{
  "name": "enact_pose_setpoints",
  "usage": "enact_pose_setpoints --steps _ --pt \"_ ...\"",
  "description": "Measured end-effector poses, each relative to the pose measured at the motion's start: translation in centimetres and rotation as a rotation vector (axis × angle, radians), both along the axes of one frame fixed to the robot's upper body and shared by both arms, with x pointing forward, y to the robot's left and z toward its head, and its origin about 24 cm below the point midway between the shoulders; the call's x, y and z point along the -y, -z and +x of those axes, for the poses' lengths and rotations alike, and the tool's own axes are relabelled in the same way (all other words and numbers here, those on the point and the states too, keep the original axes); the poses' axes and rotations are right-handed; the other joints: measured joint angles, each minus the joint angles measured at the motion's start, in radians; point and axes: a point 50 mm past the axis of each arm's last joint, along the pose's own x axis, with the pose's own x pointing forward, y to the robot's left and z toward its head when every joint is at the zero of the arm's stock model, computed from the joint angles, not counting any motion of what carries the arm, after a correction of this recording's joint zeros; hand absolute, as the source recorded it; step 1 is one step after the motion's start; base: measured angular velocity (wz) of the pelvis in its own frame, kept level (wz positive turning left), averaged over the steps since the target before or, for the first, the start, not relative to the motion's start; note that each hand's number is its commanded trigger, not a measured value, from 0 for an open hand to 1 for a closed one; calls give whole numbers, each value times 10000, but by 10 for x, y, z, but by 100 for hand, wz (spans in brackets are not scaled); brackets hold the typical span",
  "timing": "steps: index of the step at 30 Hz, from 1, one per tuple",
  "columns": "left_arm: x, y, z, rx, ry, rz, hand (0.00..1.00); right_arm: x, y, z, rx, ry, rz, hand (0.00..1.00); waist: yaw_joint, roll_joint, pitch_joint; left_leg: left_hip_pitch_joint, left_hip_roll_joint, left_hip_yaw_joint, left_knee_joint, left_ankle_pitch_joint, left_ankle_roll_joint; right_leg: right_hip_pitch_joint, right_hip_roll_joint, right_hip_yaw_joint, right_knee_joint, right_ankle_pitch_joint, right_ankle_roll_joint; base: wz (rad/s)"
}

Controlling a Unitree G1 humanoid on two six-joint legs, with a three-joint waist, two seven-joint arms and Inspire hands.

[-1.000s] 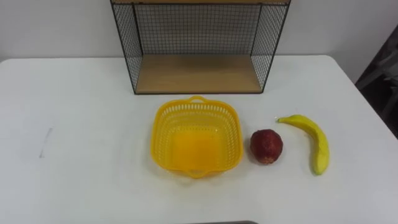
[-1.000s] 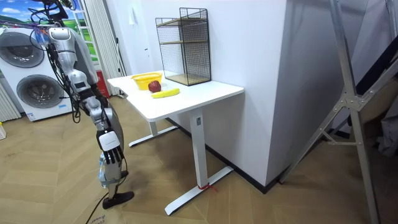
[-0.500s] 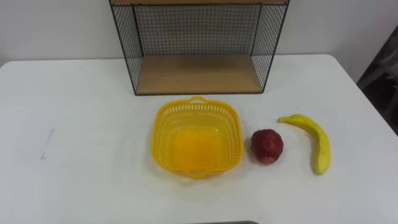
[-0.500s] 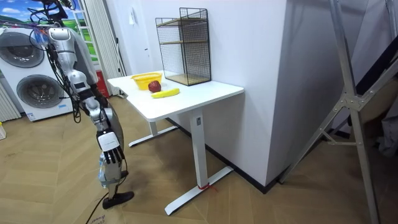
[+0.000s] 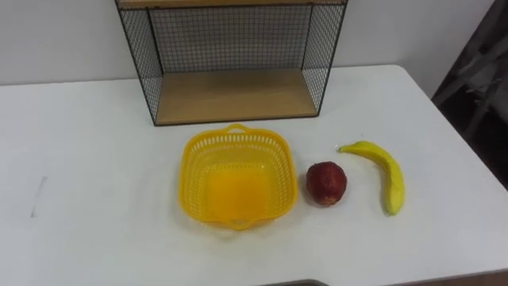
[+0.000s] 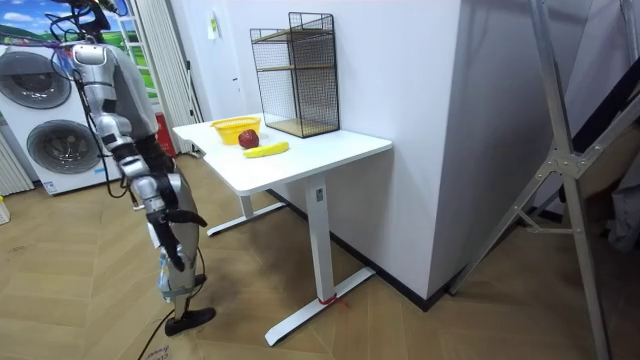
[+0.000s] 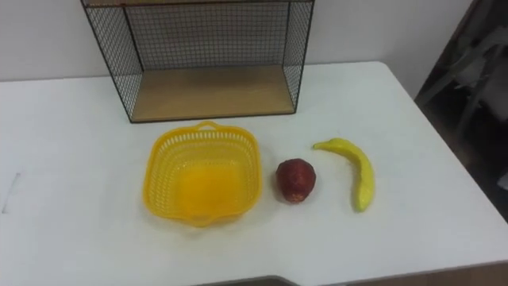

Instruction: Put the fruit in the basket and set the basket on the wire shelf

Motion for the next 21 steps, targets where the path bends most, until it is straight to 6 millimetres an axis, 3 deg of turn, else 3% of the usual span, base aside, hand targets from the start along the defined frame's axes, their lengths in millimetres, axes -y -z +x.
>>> enact_pose_setpoints --steps 5,8,13,16,19,21 --pt "-10 -4 4 501 4 542 0 36 -24 22 308 1676 -1802 0 -204 -95 -32 4 -2 98 20 0 1 -61 5 132 -7 -2 4 -6" --pt "-14 -6 10 833 137 882 0 58 -54 49 -281 762 -3885 0 -203 -165 -36 -57 -20 117 6 21 36 -174 4 238 7 5 28 -6" --pt "-11 -5 18 943 616 777 0 86 -147 114 181 -221 -9184 0 -107 -177 -32 -222 -57 193 -152 100 126 -391 -5 329 -19 152 91 -4" --pt "-10 -5 19 874 989 725 0 81 -194 137 780 -620 -11875 0 141 -214 -21 -245 -54 197 -151 101 126 -417 -6 317 -21 158 92 0" --pt "-8 -4 23 931 1202 624 0 68 -224 150 1566 -1110 -13787 0 333 -233 -54 -412 -48 170 -129 114 127 -597 -5 273 -26 207 78 0" --pt "-6 -3 22 854 1321 551 0 60 -234 157 1728 -1558 -14582 0 478 -222 -57 -428 -49 175 -155 119 132 -624 -7 282 -26 214 79 0"
